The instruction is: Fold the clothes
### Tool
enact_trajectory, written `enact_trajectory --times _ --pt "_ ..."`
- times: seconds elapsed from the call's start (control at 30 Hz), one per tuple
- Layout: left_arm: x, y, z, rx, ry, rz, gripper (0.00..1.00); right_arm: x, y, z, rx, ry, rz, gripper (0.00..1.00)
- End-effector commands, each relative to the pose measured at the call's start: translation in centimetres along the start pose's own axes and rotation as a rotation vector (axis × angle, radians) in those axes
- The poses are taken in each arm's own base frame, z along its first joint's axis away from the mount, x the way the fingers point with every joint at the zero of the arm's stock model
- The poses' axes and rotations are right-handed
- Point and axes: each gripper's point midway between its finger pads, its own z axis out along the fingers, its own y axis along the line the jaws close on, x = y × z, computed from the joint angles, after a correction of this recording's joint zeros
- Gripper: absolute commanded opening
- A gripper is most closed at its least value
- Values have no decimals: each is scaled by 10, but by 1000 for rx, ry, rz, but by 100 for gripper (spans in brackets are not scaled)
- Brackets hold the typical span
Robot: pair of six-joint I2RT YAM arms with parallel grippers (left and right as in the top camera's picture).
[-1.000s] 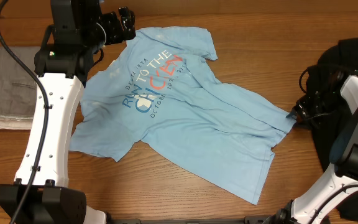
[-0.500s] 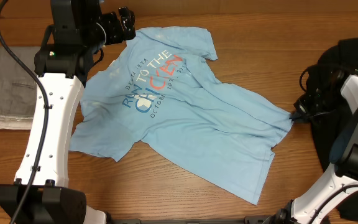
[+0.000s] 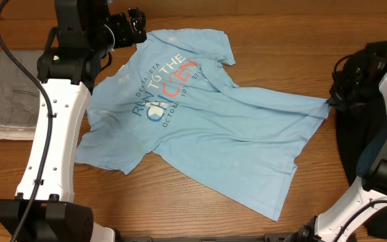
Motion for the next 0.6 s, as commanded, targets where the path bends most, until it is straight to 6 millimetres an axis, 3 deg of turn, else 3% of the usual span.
enact_trajectory --times 0.0,0.4,0.57 --pt "5 -2 3 6 12 -9 100 -13 -7 -2 44 -52 -10 4" --pt "5 -2 3 6 12 -8 100 -32 8 19 15 -110 -54 5" --pt "5 -2 3 6 12 -8 100 -36 17 8 3 -127 -62 21"
